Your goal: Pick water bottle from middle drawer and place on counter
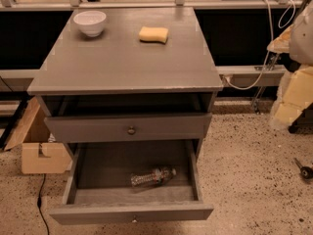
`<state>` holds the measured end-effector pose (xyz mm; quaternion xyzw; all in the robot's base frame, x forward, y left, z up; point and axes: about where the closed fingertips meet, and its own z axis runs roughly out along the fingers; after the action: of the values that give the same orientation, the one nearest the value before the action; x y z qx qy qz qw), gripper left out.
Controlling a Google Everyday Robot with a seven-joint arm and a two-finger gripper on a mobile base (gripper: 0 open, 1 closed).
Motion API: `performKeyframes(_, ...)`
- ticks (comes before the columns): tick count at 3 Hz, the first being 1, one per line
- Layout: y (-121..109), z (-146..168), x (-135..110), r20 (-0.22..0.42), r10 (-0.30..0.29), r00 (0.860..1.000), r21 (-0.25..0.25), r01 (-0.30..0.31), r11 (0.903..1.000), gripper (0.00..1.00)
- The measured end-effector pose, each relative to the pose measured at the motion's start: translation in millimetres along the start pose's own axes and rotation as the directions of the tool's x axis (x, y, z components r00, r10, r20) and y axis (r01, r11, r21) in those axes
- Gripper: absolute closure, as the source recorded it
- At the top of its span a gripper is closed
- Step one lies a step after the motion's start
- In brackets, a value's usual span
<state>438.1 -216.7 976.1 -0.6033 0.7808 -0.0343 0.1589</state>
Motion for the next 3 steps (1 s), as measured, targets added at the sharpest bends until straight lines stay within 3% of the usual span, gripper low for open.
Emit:
performKeyframes(1, 0, 0, 0, 0.000, 0.000, 1.000, 0.000, 0.000, 1.0000, 0.00)
performKeyframes(2, 11, 36, -1, 0.057, 0.006, 0.998, -0.062, -0.003, 0.9981, 0.00)
performKeyframes(3, 42, 98, -12, 0.167, 0.040, 0.985, -0.144, -0.016, 0.9894, 0.00)
